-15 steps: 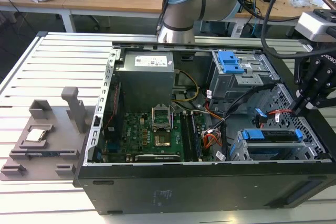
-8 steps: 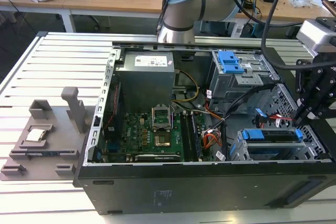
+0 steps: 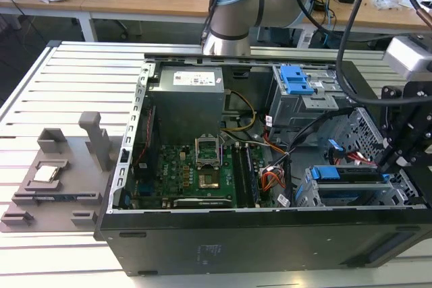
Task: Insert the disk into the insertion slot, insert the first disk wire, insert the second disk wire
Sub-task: 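Insert the first disk wire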
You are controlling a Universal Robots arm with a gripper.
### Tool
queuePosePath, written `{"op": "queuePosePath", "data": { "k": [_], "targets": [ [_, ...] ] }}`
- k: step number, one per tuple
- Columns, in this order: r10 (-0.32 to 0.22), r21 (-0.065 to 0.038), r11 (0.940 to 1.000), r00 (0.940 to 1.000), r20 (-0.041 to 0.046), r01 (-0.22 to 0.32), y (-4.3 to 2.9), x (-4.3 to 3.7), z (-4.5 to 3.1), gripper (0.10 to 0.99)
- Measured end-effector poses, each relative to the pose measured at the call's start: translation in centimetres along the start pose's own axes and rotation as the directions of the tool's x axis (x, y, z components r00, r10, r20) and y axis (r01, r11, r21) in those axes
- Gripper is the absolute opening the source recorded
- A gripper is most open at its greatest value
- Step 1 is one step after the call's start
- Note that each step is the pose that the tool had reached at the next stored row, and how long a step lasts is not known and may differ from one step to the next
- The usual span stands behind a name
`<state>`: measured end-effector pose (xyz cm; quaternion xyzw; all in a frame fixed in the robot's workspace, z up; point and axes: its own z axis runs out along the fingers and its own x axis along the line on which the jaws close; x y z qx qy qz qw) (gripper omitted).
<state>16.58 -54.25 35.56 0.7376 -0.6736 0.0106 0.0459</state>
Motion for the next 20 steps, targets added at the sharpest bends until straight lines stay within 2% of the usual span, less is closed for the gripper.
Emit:
{"op": "queuePosePath", "data": {
  "k": [4, 7, 9, 12, 14, 16, 19, 20],
  "targets": [
    [0.000, 0.000, 1.0000, 1.0000, 0.0000, 0.000, 0.01, 0.18, 0.91, 0.173],
    [0.033, -0.003, 0.9994, 0.9994, 0.0012, -0.033, 0.00, 0.17, 1.17, 0.173],
    [0.060, -0.005, 0.9982, 0.9982, 0.0034, -0.060, 0.00, 0.16, 1.21, 0.173],
    [0.067, -0.004, 0.9978, 0.9977, 0.0144, -0.067, 0.06, 0.16, 1.13, 0.173],
    [0.067, -0.004, 0.9978, 0.9977, 0.0144, -0.067, 0.17, 0.21, 0.34, 0.173],
    [0.066, -0.003, 0.9978, 0.9975, 0.0233, -0.066, 0.46, 0.19, 0.35, 0.173],
    [0.065, -0.003, 0.9979, 0.9969, 0.0437, -0.065, 0.79, 0.15, 0.45, 0.173],
    [0.065, -0.003, 0.9979, 0.9964, 0.0541, -0.065, 0.87, 0.13, 0.55, 0.173]
  ]
}}
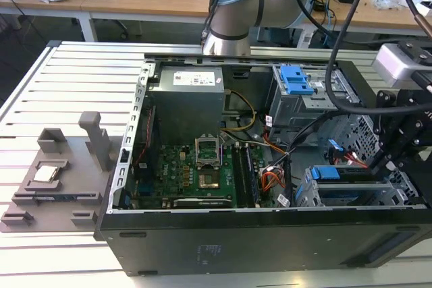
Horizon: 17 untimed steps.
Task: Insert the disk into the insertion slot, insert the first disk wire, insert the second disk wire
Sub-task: 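Insert the first disk wire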
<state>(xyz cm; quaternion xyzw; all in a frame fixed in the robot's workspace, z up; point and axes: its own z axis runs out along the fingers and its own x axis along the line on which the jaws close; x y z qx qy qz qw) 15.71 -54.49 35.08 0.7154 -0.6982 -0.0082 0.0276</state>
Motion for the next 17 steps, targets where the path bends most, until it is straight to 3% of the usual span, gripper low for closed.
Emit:
{"op": "queuePosePath", "data": {
  "k": [1, 6, 17],
  "targets": [
    [-0.001, 0.000, 1.0000, 1.0000, 0.0090, 0.001, 0.04, -0.05, 0.15, 0.173],
    [-0.002, 0.001, 1.0000, 0.9993, 0.0361, 0.002, 0.13, -0.76, 0.81, 0.173],
    [-0.002, 0.001, 1.0000, 0.9992, 0.0390, 0.002, 0.12, -0.79, 1.05, 0.173]
  ]
}}
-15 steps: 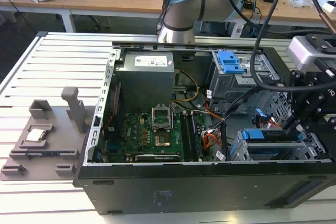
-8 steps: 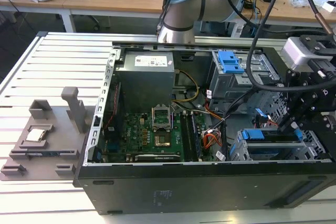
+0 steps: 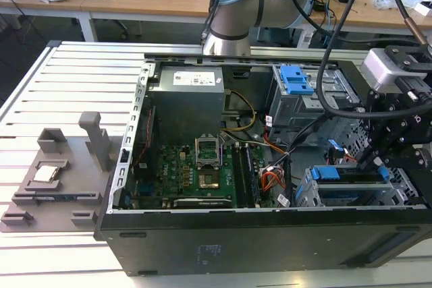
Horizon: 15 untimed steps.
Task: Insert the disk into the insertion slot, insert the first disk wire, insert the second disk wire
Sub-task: 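Insert the first disk wire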
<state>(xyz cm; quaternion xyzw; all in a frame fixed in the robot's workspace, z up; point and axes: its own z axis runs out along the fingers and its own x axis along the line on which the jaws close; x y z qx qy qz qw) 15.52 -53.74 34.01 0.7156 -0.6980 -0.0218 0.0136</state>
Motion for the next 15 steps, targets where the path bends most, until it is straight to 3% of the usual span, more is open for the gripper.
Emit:
{"op": "queuePosePath", "data": {
  "k": [10, 15],
  "targets": [
    [0.000, 0.000, 1.0000, 1.0000, 0.0000, 0.000, 0.00, 0.15, 0.01, 0.173],
    [0.000, -0.002, 1.0000, 1.0000, 0.0047, 0.000, -0.14, 0.15, 0.27, 0.173]
  ]
}}
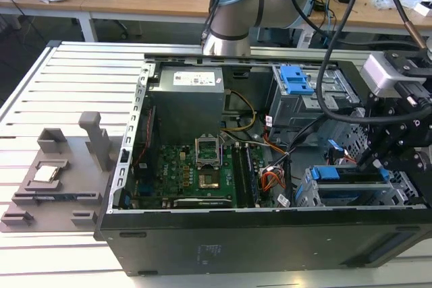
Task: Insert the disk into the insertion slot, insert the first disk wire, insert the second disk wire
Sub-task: 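Insert the first disk wire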
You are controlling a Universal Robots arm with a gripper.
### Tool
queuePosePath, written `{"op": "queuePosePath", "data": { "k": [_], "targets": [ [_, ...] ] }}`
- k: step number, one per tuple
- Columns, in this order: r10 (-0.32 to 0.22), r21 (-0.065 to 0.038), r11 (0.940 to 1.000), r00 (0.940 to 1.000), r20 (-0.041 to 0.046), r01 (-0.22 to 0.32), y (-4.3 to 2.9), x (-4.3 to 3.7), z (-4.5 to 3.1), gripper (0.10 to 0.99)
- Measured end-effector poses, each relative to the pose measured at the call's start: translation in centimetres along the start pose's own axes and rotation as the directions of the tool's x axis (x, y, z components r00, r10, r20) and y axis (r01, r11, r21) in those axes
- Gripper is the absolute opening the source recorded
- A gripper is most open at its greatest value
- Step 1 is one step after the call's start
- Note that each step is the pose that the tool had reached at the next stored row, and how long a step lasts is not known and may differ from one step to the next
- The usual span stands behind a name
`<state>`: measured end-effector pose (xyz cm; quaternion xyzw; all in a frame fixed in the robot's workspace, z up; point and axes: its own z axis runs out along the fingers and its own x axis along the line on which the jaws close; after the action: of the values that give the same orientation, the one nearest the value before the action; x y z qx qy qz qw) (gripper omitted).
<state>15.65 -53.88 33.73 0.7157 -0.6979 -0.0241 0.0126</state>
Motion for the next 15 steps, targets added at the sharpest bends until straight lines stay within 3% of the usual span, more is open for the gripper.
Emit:
{"op": "queuePosePath", "data": {
  "k": [15],
  "targets": [
    [0.000, 0.000, 1.0000, 1.0000, -0.0002, 0.000, -0.05, 0.02, 0.39, 0.180]
  ]
}}
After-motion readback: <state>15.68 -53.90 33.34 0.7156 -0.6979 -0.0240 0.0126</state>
